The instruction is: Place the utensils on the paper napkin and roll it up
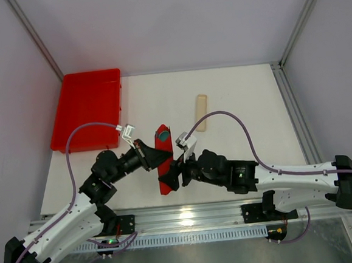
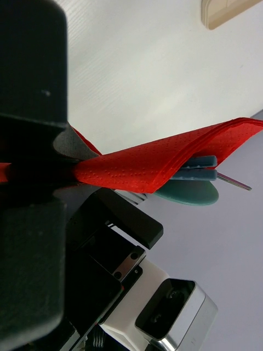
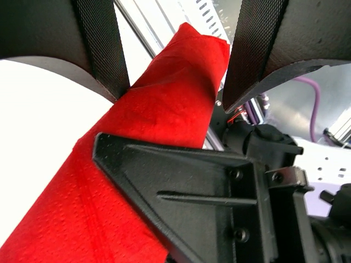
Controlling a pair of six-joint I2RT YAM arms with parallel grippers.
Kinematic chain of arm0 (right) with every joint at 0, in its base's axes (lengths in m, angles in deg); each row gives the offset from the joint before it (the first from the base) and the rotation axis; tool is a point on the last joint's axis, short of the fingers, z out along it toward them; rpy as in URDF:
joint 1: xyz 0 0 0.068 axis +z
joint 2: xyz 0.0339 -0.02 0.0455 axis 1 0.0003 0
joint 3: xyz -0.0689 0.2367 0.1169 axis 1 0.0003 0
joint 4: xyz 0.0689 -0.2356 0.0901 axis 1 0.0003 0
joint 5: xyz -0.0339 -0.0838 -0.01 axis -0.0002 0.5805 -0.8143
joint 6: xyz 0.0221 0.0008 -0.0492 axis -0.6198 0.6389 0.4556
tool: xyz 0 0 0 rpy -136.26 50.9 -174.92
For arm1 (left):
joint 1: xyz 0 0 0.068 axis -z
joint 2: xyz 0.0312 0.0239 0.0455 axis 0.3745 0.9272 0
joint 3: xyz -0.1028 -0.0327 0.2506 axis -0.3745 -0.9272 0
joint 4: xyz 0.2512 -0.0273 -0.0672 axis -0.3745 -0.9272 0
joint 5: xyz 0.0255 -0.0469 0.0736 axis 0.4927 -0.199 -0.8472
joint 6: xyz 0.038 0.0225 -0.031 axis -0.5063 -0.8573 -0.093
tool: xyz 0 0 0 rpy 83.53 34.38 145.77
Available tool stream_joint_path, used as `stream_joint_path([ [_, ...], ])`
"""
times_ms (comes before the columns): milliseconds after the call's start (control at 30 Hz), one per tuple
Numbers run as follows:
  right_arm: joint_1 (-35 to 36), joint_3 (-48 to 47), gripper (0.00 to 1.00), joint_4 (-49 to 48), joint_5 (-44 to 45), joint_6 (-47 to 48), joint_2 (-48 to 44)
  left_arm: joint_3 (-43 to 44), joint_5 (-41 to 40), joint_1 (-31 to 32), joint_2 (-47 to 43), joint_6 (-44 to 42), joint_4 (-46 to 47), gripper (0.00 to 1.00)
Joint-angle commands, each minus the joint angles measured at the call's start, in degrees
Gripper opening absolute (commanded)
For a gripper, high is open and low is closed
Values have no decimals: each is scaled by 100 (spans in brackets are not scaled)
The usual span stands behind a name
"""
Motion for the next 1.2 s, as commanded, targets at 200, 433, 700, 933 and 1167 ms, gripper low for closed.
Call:
stream_joint_path([
  [200,8,538,68,-1165,-427,61,-500,243,185,25,-7,224,624,0],
  [433,-89,1172,64,-2124,-744,-9,-966,173,238,16,-42,435,861,0],
  [700,-229,1322,61,-2599,-1016,-150,-923,102,264,25,-68,585,1011,0],
  [933,-300,1216,58,-2661,-1113,-168,-747,67,264,25,-59,673,1107,0],
  [1167,-370,1269,55,-2978,-1438,-229,-641,50,124,25,-68,813,1195,0],
])
